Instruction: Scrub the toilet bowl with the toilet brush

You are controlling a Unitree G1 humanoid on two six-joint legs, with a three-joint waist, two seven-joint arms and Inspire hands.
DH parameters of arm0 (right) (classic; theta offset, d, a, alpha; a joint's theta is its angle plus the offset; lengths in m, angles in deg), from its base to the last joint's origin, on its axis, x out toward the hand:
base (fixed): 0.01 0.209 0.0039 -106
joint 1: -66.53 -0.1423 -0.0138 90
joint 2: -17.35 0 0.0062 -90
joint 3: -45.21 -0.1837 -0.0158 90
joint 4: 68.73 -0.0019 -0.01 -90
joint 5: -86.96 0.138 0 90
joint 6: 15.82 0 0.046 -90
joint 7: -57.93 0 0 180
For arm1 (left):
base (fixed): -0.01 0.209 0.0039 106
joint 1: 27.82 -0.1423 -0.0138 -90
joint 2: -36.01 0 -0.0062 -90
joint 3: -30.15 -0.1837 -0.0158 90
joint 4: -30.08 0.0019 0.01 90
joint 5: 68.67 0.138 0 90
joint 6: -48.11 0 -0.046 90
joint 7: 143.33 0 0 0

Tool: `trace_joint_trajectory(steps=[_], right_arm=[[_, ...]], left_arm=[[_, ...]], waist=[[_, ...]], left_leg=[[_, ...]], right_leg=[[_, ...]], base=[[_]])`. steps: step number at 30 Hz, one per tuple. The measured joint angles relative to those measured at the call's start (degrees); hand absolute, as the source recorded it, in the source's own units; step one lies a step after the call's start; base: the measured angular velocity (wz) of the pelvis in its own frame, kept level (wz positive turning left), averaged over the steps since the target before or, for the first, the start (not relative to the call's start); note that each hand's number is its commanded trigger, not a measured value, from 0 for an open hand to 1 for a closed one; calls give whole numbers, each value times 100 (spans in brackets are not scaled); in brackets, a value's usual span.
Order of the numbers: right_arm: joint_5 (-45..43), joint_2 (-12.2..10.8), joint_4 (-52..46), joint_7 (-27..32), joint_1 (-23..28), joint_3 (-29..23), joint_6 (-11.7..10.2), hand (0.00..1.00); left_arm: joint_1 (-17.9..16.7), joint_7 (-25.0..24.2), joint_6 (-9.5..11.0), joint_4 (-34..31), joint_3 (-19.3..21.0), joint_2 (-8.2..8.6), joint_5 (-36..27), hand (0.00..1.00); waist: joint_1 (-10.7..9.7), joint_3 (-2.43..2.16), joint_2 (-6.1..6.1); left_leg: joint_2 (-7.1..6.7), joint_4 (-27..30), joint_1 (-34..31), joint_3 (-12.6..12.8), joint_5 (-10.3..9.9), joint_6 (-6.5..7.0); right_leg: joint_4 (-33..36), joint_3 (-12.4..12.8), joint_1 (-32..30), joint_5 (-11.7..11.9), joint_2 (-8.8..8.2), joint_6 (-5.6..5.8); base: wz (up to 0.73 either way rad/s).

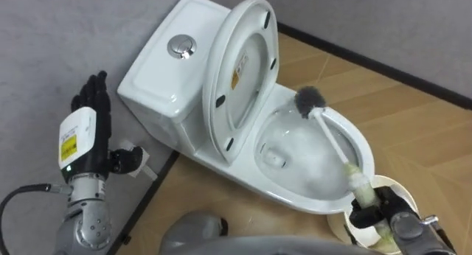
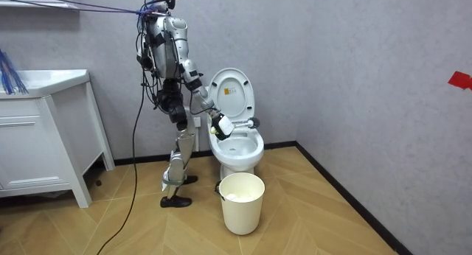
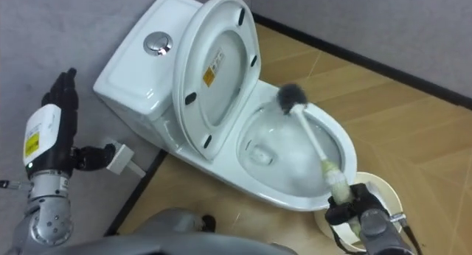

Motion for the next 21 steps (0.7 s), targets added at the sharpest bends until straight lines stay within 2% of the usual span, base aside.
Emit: trace_joint_trajectory(steps=[4, 8, 14, 17, 19, 21], right_arm=[[-720, 95, -6, -178, -99, 213, 0, 100], [-1163, 101, -18, -217, -138, 225, 36, 100], [-1643, 127, -57, -203, -128, 222, 140, 100], [-1883, 140, -102, -233, -161, 221, 213, 100], [-1897, 140, -105, -298, -156, 225, 233, 100], [-2028, 146, -106, -375, -155, 272, 365, 100]], left_arm=[[169, 0, 17, 1, -256, -249, 128, 0], [344, -6, 5, 4, -357, -354, 274, 0], [553, -8, -9, 16, -392, -403, 589, 0], [695, -32, -61, 350, -472, -404, 609, 0], [777, -129, -156, 547, -500, -405, 609, 0], [847, -253, -323, 636, -618, -422, 623, 0]], waist=[[54, 32, -15], [52, 73, -5], [-37, 26, 118], [-107, 6, 152], [-166, 11, 143], [-221, 24, 129]], left_leg=[[-33, 2, -30, -70, 0, 1], [-41, 24, -63, -91, -2, 3], [-37, 7, -155, -74, -2, 3], [-31, 4, -169, 17, -2, 4], [-20, 5, -148, 34, -2, 5], [3, 13, -180, 45, -2, 5]], right_leg=[[-71, -4, 1, -1, 11, 5], [-79, 4, -10, 0, 33, 6], [21, 57, -150, 1, 17, 3], [42, 148, -195, 1, 28, 3], [93, 152, -198, 0, 16, 4], [139, 178, -264, 0, 20, 4]], base=[[6], [5], [-2], [-10], [-3], [-8]])
